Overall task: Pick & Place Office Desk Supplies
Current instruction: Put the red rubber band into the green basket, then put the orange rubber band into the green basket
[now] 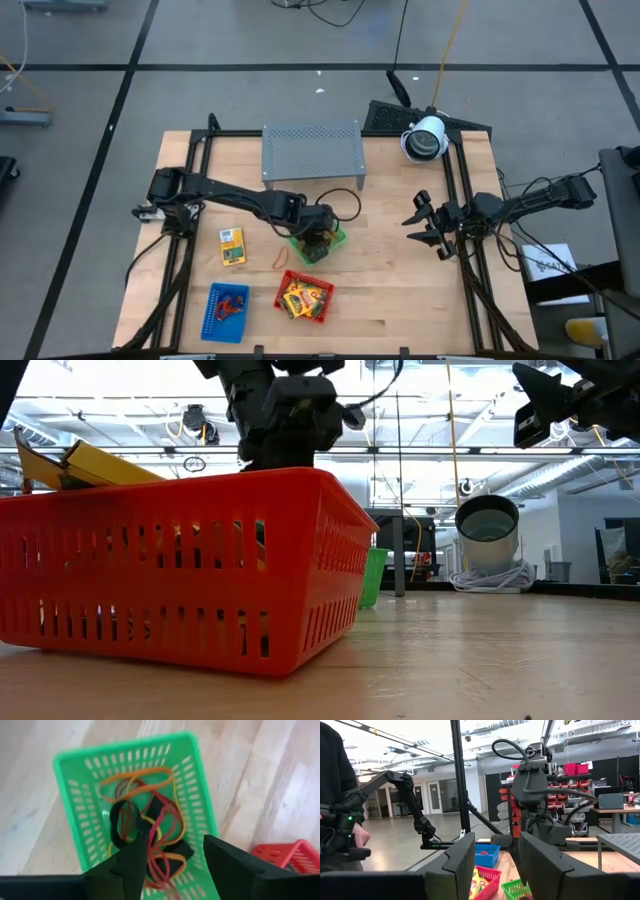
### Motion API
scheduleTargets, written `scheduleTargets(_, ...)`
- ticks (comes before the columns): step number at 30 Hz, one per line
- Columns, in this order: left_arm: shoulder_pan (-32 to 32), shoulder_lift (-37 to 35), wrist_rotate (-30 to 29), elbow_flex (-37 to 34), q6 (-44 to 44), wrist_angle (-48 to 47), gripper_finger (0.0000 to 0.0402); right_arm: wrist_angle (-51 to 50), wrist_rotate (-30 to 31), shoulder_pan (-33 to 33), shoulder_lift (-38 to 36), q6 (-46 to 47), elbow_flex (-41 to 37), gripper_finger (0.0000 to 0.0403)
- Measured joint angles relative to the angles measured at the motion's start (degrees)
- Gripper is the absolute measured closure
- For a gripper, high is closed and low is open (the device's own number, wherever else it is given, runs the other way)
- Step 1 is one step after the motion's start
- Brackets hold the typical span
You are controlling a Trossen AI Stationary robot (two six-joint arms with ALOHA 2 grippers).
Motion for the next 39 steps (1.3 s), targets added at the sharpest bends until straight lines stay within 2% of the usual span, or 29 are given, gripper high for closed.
scheduleTargets(9,-0.4,-2.4,-6.3,0.0,2.1,0.5,0.0197,0.0,0.0,0.0,0.0,0.0,0.0,0.0261)
scheduleTargets(16,-1.5,-4.8,-6.5,0.1,4.5,1.9,0.0195,-0.1,0.0,0.0,0.0,0.0,0.0,0.0261)
scheduleTargets(22,-2.5,-10.1,-5.9,0.0,4.3,-0.2,0.0195,-0.1,0.0,0.0,0.0,0.0,0.0,0.0261)
scheduleTargets(26,-2.8,-13.9,-1.2,0.1,0.1,-5.0,0.0195,0.0,0.0,0.0,0.0,0.0,0.0,0.0261)
scheduleTargets(29,-3.3,-15.9,3.5,0.1,-4.9,-11.8,0.0195,0.0,0.0,0.0,0.0,0.0,0.0,0.0261)
scheduleTargets(31,-4.1,-16.7,4.5,0.1,-7.2,-16.2,0.0195,-0.1,0.0,0.0,0.0,0.0,0.0,0.0261)
scheduleTargets(34,-5.4,-17.1,3.5,0.1,-10.6,-23.7,0.0195,-0.1,0.0,0.0,0.0,0.0,0.0,0.0261)
scheduleTargets(39,-8.3,-16.6,-2.7,0.1,-18.2,-30.8,0.0195,0.0,0.0,0.0,0.0,0.0,0.0,0.0261)
